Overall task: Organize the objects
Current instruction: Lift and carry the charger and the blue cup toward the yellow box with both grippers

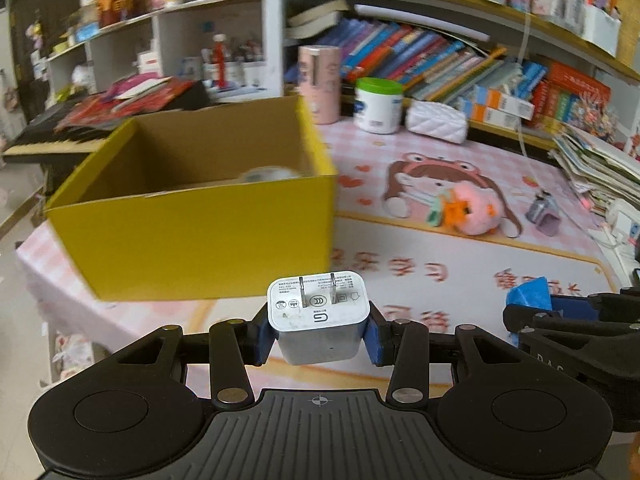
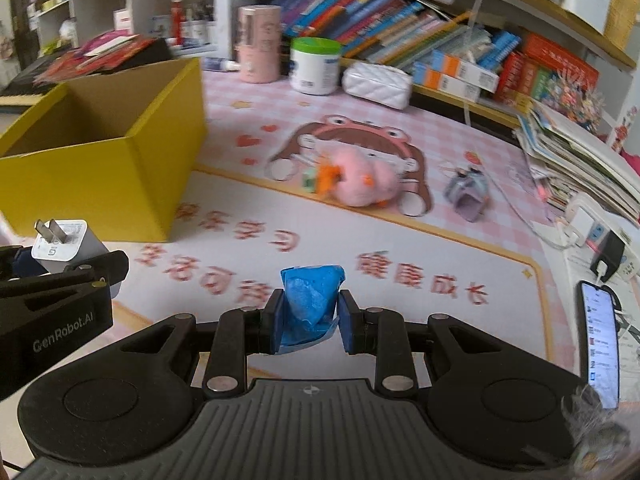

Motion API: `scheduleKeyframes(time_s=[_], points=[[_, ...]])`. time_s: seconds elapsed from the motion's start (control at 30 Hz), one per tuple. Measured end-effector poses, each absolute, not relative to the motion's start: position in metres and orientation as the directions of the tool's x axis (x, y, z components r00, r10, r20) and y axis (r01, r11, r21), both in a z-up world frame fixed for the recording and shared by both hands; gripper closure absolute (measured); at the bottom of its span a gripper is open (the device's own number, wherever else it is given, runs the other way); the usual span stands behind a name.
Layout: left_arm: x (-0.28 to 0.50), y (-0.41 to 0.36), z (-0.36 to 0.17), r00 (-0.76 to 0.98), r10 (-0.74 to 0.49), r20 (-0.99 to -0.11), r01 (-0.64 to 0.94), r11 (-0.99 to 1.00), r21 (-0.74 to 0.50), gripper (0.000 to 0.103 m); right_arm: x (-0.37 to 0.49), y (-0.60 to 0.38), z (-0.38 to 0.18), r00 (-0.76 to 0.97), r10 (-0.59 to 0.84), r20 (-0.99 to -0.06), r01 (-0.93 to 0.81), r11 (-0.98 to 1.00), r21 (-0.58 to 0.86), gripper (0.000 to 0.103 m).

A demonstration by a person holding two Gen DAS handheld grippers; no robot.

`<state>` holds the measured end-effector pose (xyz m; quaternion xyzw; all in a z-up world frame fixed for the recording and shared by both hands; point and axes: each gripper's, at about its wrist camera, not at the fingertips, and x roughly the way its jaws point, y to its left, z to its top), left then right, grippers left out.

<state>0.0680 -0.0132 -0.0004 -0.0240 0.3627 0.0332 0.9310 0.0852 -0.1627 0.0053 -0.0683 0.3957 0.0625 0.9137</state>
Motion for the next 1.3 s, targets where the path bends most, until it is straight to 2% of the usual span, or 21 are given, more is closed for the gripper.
scheduleKeyframes(time_s=[0.3, 0.73, 1.3], points=[[0.034, 0.041, 0.003, 0.731, 0.085, -0.677, -0.138, 0.99, -0.024, 0.061, 0.053, -0.108, 0.011, 0.686, 0.102, -0.721, -0.221, 0.972, -0.074, 0.078], [-0.007, 0.089, 0.006, 0.739, 0.111, -0.665, -0.137, 0.99, 0.012, 0.061, 0.012, -0.054, 0.007, 0.682, 0.138, -0.718, -0.232, 0.972, -0.034, 0.078], [-0.027, 0.127, 0.012, 0.757, 0.118, -0.642, -0.164, 0.986, -0.012, 0.061, -0.008, -0.01, 0.016, 0.693, 0.16, -0.703, -0.275, 0.96, -0.053, 0.078]])
